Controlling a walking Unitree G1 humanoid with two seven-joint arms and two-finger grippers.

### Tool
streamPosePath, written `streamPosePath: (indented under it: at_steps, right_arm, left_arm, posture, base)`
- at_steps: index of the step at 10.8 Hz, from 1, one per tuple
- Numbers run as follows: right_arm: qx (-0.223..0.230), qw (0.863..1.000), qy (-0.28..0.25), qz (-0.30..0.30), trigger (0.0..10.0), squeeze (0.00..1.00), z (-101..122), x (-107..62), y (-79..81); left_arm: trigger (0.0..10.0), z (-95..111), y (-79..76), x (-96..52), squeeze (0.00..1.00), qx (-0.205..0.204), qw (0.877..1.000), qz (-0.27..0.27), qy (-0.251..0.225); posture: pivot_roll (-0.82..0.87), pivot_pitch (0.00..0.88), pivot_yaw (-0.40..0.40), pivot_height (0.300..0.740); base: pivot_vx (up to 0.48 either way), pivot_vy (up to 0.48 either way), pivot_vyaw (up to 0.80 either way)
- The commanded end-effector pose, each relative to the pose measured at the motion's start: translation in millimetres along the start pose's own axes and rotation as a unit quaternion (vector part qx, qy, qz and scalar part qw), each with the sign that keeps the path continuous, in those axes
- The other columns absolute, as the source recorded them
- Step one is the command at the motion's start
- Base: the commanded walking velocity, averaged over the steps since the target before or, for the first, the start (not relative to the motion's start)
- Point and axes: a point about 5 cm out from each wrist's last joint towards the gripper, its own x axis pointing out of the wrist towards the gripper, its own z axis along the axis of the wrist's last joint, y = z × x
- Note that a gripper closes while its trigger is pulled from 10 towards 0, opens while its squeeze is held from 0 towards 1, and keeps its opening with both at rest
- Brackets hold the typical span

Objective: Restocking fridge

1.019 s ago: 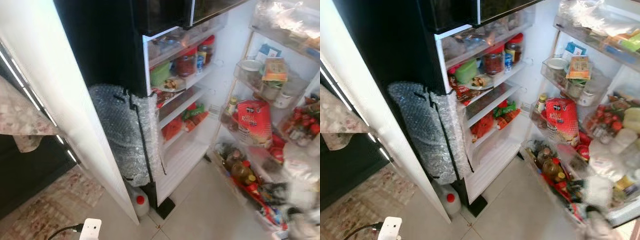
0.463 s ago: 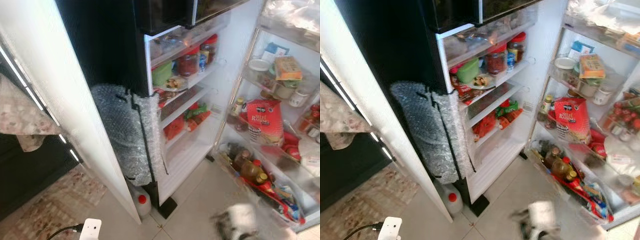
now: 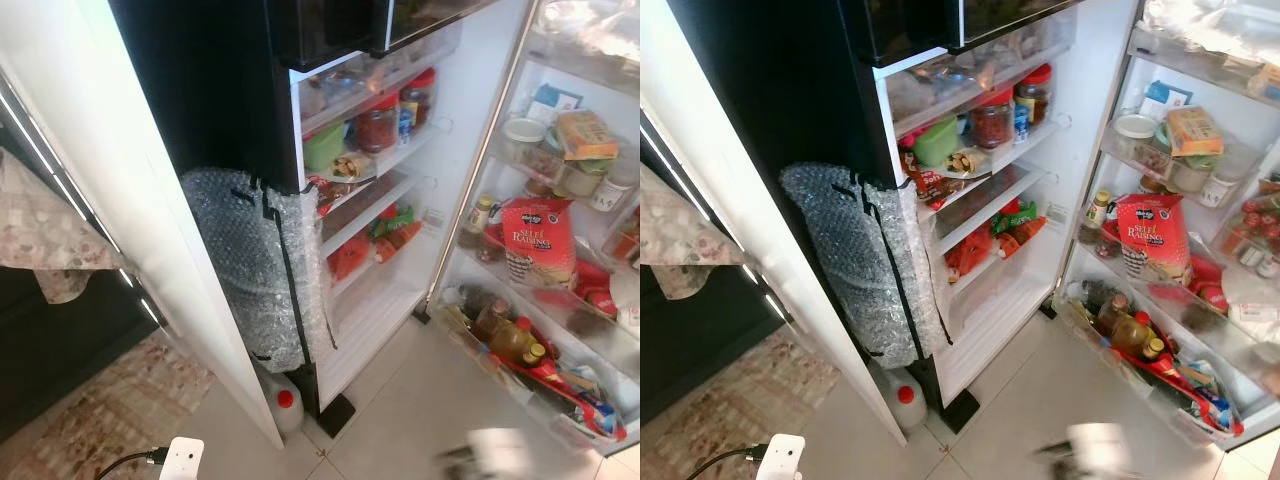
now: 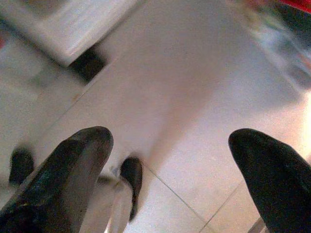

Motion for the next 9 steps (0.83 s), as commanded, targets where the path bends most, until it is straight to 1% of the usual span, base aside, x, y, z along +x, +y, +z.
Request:
streamPosePath:
  at_steps: [1,2,3,4,5,6,7,9]
  right_arm:
    - [0.061,0.998,0.006,-0.019,10.0,0.00,-4,0.1,0.2]
    - [0.091,0.995,0.015,-0.026,10.0,0.00,-7,3.6,18.4]
    - [0.099,0.995,0.025,-0.021,10.0,0.00,-14,3.4,26.9]
    - [0.080,0.996,0.038,-0.018,10.0,0.00,-24,0.6,25.8]
    - [0.071,0.996,0.040,-0.018,10.0,0.00,-26,-1.2,18.5]
    - [0.074,0.996,0.039,-0.016,10.0,0.00,-25,-1.5,16.1]
    - [0.097,0.994,0.035,-0.027,10.0,0.00,-23,-2.0,9.5]
    - [0.102,0.994,0.025,-0.031,10.0,0.00,-18,-3.1,-2.2]
  left_arm:
    - [10.0,-5,5.8,-0.8,0.00,0.001,1.000,0.006,0.009]
    - [10.0,-6,5.6,-1.0,0.00,0.002,1.000,0.005,0.010]
    - [10.0,-6,5.8,-1.1,0.00,0.003,1.000,0.005,0.011]
    - [10.0,-6,6.1,-1.2,0.00,0.004,1.000,0.006,0.011]
    - [10.0,-7,5.5,-1.2,0.00,0.005,1.000,0.004,0.011]
    - [10.0,-7,5.6,-1.3,0.00,0.006,1.000,0.004,0.011]
    - [10.0,-7,6.0,-1.3,0.00,0.006,1.000,0.004,0.011]
    - [10.0,-6,7.0,-1.3,0.00,0.001,1.000,0.006,0.009]
  posture:
    - [-0.10,0.000,0.068,0.740]
    - [-0.09,0.000,0.068,0.740]
    - [-0.09,0.000,0.067,0.740]
    - [-0.09,0.000,0.064,0.740]
    - [-0.10,0.000,0.064,0.740]
    - [-0.10,0.000,0.064,0.740]
    - [-0.10,0.000,0.063,0.740]
    - [-0.09,0.000,0.058,0.740]
  base:
    - [0.000,0.000,0.00]
    - [0.000,-0.251,0.00]
    - [0.000,-0.251,0.00]
    - [0.000,-0.255,0.00]
    - [0.000,-0.262,0.44]
    - [0.000,-0.266,0.69]
    - [0.000,-0.262,0.00]
    - [0.000,-0.266,0.00]
